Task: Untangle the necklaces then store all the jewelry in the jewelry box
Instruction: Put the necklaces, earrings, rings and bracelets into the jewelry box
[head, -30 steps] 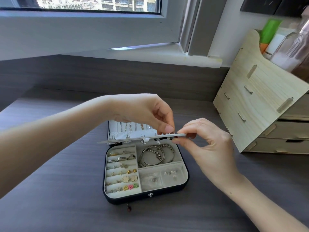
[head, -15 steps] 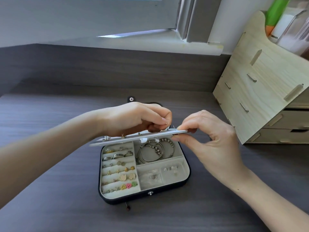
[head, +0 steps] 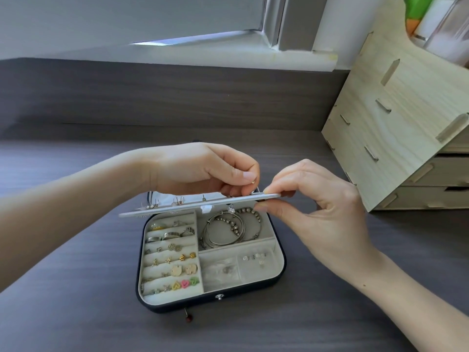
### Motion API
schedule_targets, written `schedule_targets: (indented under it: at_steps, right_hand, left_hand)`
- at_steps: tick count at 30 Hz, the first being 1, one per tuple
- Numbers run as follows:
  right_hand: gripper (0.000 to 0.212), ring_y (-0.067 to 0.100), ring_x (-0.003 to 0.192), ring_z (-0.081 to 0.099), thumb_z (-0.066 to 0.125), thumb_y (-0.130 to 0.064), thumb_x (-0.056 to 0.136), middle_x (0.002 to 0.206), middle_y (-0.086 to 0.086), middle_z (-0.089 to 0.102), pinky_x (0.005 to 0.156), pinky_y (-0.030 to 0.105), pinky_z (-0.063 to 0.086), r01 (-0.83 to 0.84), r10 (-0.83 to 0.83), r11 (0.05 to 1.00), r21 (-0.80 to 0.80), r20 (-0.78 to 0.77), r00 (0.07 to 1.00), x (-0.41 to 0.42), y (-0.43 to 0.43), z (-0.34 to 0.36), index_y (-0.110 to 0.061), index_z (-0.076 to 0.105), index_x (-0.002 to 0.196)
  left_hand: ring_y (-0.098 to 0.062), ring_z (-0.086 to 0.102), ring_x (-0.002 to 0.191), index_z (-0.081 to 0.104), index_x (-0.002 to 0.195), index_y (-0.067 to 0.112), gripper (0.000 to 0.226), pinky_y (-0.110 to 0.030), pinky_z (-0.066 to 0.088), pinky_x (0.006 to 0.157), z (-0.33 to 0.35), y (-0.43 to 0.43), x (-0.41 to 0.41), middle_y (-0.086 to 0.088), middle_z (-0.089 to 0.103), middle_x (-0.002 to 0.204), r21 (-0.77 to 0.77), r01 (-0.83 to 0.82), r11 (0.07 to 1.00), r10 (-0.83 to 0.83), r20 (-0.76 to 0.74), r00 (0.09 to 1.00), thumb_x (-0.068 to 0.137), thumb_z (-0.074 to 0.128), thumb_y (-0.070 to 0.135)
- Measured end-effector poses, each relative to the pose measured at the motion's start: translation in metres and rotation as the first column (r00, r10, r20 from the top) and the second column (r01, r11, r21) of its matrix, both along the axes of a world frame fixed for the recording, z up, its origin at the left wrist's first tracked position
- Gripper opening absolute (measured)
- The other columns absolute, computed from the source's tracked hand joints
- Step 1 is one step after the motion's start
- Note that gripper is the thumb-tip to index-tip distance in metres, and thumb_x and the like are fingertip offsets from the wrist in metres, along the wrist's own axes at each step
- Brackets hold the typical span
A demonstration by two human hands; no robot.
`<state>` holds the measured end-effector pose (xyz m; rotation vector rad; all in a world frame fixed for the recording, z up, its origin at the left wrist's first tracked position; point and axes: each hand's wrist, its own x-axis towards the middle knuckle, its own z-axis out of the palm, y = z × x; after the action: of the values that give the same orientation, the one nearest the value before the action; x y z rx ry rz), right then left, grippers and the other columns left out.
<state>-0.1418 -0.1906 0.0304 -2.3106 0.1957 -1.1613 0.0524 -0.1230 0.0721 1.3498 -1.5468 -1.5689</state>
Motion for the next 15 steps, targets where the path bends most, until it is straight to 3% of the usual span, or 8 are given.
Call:
schedule_targets:
  at_steps: [5, 10, 15]
  right_hand:
    - [0.013, 0.004, 0.075, 0.054, 0.075, -0.017, 0.075, 0.077, -0.005, 0.061, 0.073, 0.013, 0.041, 0.000, 0.000, 1.000, 0.000, -0.002, 1.000, -0.0001, -0.0006, 0.0000, -0.005, 0.070, 0.076]
    - [0.013, 0.002, 0.075, 0.053, 0.075, -0.017, 0.075, 0.077, -0.004, 0.061, 0.073, 0.013, 0.041, 0.007, -0.007, 1.000, -0.003, -0.001, 1.000, 0.0003, 0.0000, 0.0010, -0.005, 0.070, 0.076]
    - [0.015, 0.004, 0.075, 0.054, 0.075, -0.018, 0.075, 0.077, -0.004, 0.061, 0.073, 0.014, 0.042, 0.007, -0.007, 1.000, 0.002, -0.002, 1.000, 0.0000, 0.0006, 0.0014, -0.005, 0.069, 0.076]
  left_hand:
    - [-0.017, 0.032, 0.067, 0.050, 0.065, 0.007, 0.026, -0.019, 0.037, 0.065, 0.0022, -0.0034, -0.0022, -0.006, 0.039, 0.072, -0.007, -0.009, 1.000, 0.009, 0.042, 0.999, 0.089, 0.043, 0.016]
    - [-0.034, 0.021, 0.076, 0.045, 0.063, 0.009, 0.027, -0.034, 0.028, 0.072, 0.0032, -0.0047, -0.0051, -0.015, 0.031, 0.078, -0.008, -0.032, 0.999, 0.032, 0.064, 0.997, 0.088, 0.043, 0.016]
    - [-0.019, 0.027, 0.066, 0.044, 0.065, 0.006, 0.027, -0.026, 0.031, 0.067, 0.0054, -0.0053, -0.0075, -0.007, 0.032, 0.069, 0.013, -0.031, 0.999, 0.030, 0.100, 0.995, 0.088, 0.043, 0.019]
